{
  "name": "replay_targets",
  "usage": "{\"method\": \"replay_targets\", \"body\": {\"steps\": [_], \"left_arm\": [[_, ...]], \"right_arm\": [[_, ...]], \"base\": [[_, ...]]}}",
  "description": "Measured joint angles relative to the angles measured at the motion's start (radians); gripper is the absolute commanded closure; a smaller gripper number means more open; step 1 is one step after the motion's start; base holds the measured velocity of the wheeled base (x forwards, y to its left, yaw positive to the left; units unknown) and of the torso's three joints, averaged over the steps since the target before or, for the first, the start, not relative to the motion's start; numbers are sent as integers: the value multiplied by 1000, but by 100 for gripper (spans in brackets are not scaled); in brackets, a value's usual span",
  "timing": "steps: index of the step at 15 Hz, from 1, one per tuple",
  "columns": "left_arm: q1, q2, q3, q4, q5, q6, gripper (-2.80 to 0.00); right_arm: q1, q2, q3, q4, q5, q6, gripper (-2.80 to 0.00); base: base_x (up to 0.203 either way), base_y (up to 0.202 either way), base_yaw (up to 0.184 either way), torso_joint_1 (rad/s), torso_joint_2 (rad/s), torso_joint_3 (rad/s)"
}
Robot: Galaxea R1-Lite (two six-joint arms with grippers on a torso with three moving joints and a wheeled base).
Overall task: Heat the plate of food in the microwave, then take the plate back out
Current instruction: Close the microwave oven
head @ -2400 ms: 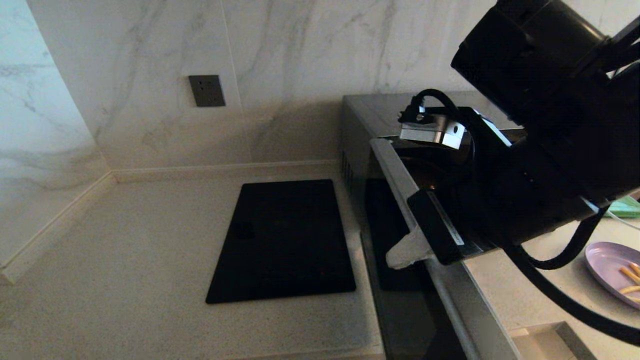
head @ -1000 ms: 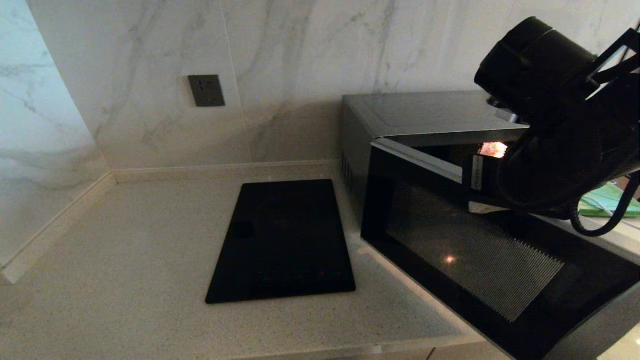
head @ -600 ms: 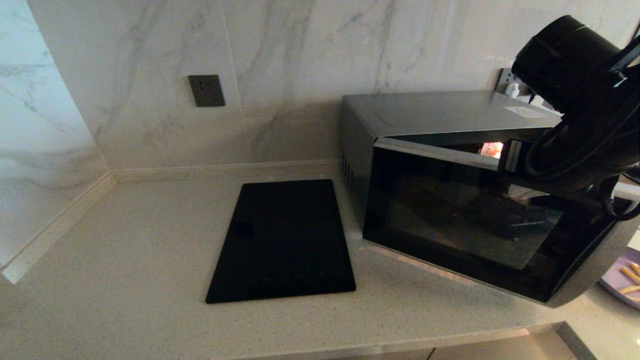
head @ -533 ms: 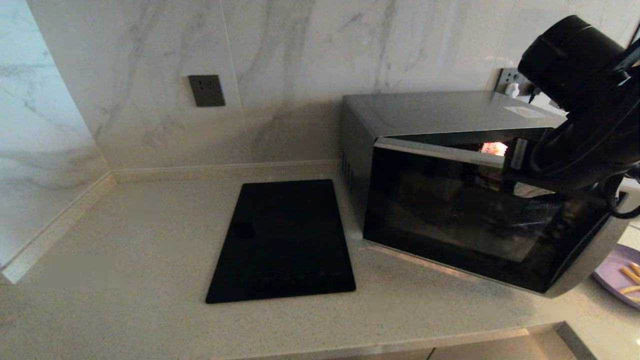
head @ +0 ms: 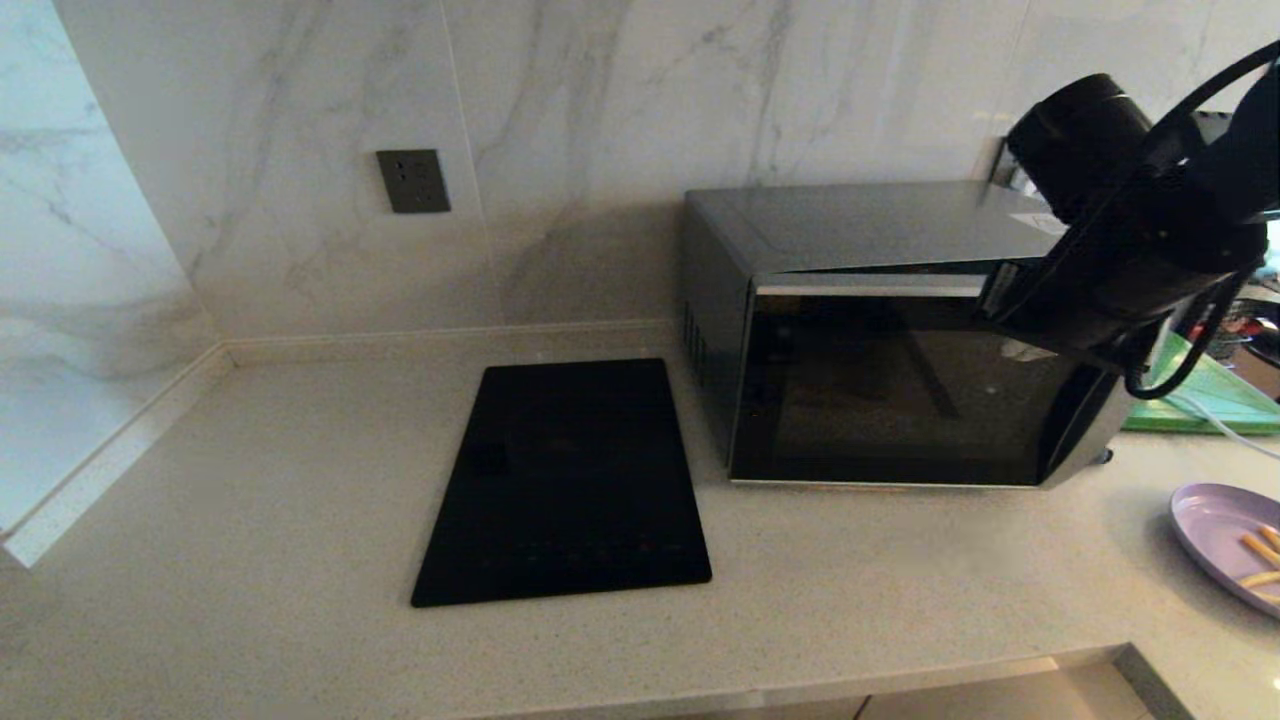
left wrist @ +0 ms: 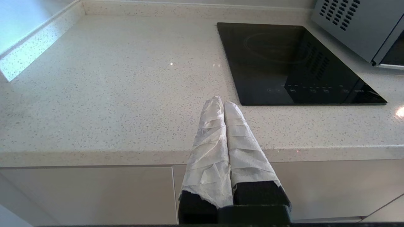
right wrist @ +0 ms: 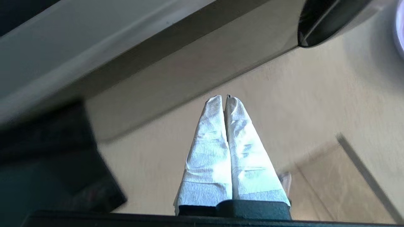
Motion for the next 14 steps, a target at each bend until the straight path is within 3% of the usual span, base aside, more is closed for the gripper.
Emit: {"method": "replay_targets", "body": {"steps": [7, 14], "left_arm": [[0, 0, 0, 0, 0, 0, 0], [0, 0, 0, -1, 0, 0, 0]], "right_arm": [[-72, 80, 0, -248, 2, -72, 0], [-88, 105, -2, -370, 39, -78, 0]], "base": [[0, 0, 0, 0, 0, 0], [0, 0, 0, 0, 0, 0]]}}
